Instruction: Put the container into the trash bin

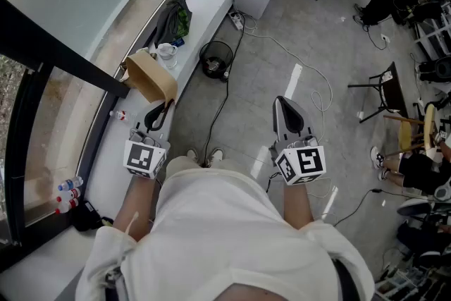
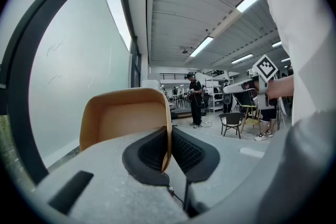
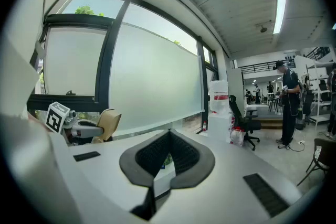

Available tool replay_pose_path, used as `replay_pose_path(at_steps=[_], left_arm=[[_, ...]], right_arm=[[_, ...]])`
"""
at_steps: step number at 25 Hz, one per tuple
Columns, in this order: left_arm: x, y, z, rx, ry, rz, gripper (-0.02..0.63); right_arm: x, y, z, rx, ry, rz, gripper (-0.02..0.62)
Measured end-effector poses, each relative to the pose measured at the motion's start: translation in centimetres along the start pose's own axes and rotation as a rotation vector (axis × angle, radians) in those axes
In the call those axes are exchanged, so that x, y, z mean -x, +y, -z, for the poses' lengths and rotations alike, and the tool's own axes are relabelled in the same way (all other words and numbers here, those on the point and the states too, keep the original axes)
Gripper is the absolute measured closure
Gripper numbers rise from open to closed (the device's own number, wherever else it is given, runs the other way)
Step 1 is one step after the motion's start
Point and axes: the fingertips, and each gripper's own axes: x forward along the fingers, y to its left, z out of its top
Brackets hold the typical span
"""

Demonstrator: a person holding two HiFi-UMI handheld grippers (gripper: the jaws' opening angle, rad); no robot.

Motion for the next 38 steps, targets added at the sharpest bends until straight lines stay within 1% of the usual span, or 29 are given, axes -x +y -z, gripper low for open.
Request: replay_pose_path(at_steps=[7, 11, 13, 16, 18, 20, 23, 26, 28, 32, 36, 38], left_arm=[[0.3, 0.3, -0.2, -0.007, 0.005, -0.007, 0.583], [-0.1, -0.5, -0.1, -0.013, 0.02, -0.007, 0.583], [-0.3, -0.9, -0.2, -0.022, 0.023, -0.012, 0.583], [-0.4, -1.4, -0.2, -0.038, 0.03, -0.022, 0.583], [-0.3, -1.7, 0.3, -0.032, 0.039, -0.034, 0.583], [-0.2, -1.6, 0.9, -0.021, 0.048, -0.044, 0.584], [-0.8, -1.3, 1.9, -0.011, 0.063, -0.042, 0.583], [-3.0, -0.9, 2.0, -0.006, 0.056, -0.029, 0.583], [-4.7, -0.1, 2.3, -0.011, 0.055, -0.009, 0.583], [-8.9, 2.2, 3.7, 0.026, 0.073, 0.04, 0.583], [-13.6, 5.4, 3.8, 0.026, 0.069, 0.094, 0.583], [-16.0, 7.0, 3.9, 0.045, 0.067, 0.125, 0.583]], right_arm=[[-0.3, 0.6, 0.0, -0.015, -0.013, -0.009, 0.594], [0.1, -0.4, -0.1, -0.078, -0.055, -0.023, 0.594], [0.1, -1.1, 0.3, -0.097, -0.056, -0.033, 0.594], [-0.5, -1.9, 1.2, -0.099, -0.047, -0.052, 0.594], [-1.3, -2.2, 1.8, -0.11, -0.041, -0.065, 0.594], [-2.1, -1.8, 2.1, -0.117, -0.037, -0.085, 0.594], [-3.1, -0.7, 2.2, -0.092, -0.028, -0.123, 0.594], [-4.6, -1.3, 2.8, -0.082, -0.008, -0.136, 0.594], [-6.1, -2.1, 3.1, -0.102, 0.008, -0.121, 0.594], [-9.5, -3.6, 2.7, -0.113, 0.041, -0.08, 0.594], [-14.7, -4.3, 1.4, -0.073, 0.081, -0.077, 0.594], [-17.6, -4.7, 0.2, -0.043, 0.089, -0.074, 0.594]])
